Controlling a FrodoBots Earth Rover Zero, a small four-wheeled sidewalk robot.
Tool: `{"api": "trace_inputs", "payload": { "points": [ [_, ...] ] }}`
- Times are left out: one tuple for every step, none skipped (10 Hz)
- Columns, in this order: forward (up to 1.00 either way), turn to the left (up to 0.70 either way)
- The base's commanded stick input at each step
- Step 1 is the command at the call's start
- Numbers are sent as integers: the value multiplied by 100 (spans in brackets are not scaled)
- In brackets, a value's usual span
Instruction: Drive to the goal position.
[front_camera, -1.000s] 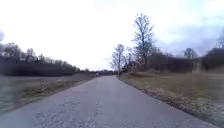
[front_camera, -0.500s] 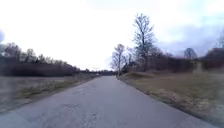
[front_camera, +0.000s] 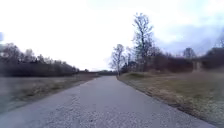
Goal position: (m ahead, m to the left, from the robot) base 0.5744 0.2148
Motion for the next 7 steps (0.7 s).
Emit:
{"api": "trace_inputs", "payload": {
  "points": [
    [38, 0],
    [38, 0],
    [38, 0],
    [38, 0],
    [38, 0],
    [38, 0],
    [38, 0]
  ]
}}
